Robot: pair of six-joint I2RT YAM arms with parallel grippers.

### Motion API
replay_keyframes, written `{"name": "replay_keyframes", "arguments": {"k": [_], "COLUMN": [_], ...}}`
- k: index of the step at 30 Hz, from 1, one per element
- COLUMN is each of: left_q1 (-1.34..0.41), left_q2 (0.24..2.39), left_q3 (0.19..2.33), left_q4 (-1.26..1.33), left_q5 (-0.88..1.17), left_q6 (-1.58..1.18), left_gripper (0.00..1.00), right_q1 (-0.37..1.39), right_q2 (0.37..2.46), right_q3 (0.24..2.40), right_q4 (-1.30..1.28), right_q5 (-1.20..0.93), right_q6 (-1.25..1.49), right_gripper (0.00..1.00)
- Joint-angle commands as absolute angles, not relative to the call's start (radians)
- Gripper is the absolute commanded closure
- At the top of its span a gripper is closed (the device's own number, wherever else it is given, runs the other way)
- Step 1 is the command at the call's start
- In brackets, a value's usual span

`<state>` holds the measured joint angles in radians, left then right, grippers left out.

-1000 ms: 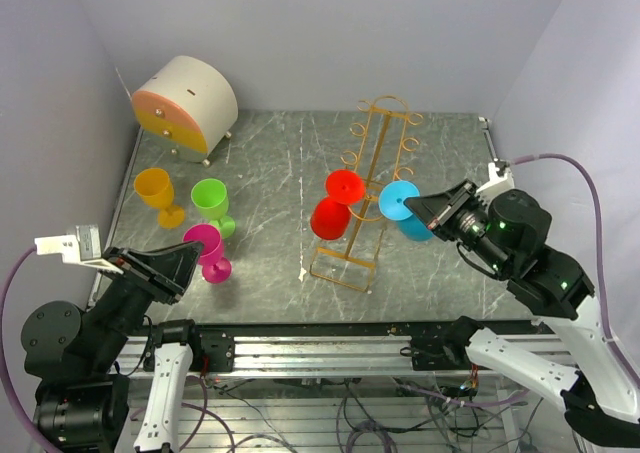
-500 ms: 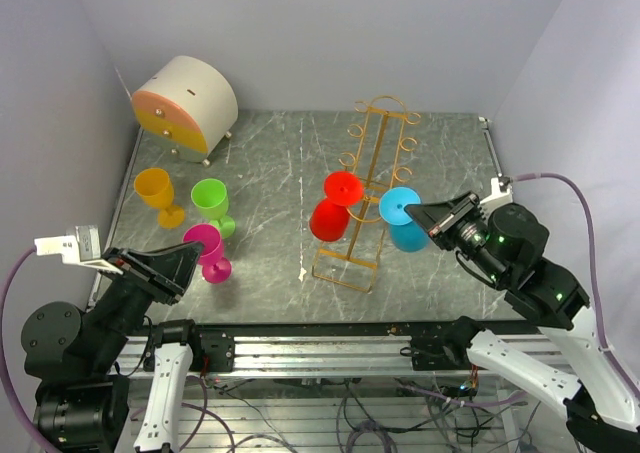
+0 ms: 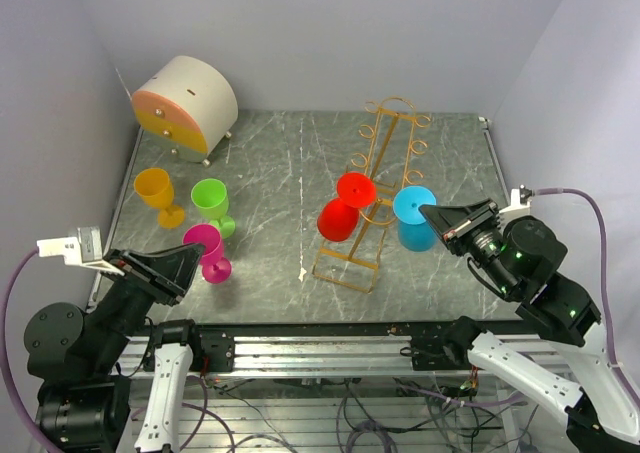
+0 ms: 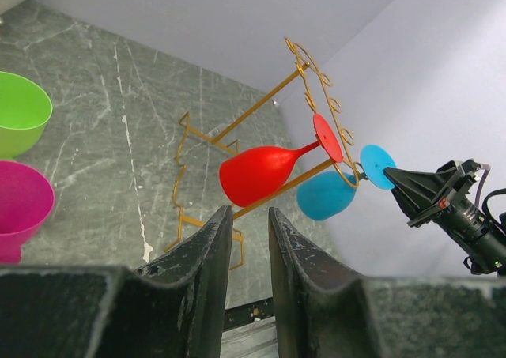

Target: Take the wine glass off the wine glass rack

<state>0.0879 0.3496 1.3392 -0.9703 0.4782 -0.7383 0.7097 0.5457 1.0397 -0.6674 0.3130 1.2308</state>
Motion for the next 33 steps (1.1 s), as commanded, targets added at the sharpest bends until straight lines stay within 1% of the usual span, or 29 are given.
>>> {"name": "replay_keyframes", "arguments": {"k": [1,13,23,33], "left_q1": [0.083,0.084,0.084,0.084], "left_q2": [0.346,0.338,0.321,0.324], "left_q3": [1.343,1.331,1.298,1.305], "left_q4": [-0.957,-0.959,-0.948,-0.958], "left_q5": [0.501,0.497,0.495,0.488], "left_q6": [-0.739,-0.741,-0.755,-0.744], "left_gripper": [0.64,0.63,0.63,0.63], "right_q1": [0.71,0.709,0.709,0.709], "right_q2": [0.527,0.474,0.354,0.468], "right_q3": [1.031,0.91,0.821,0.884], "right_q4": [-0.664,-0.605,-0.509,-0.436], "right_q5": [0.347,0.329,0.38,0.328], "right_q6": [1.264,1.411,1.472,1.388], "right_gripper": [1.0,1.0,1.0,1.0]}}
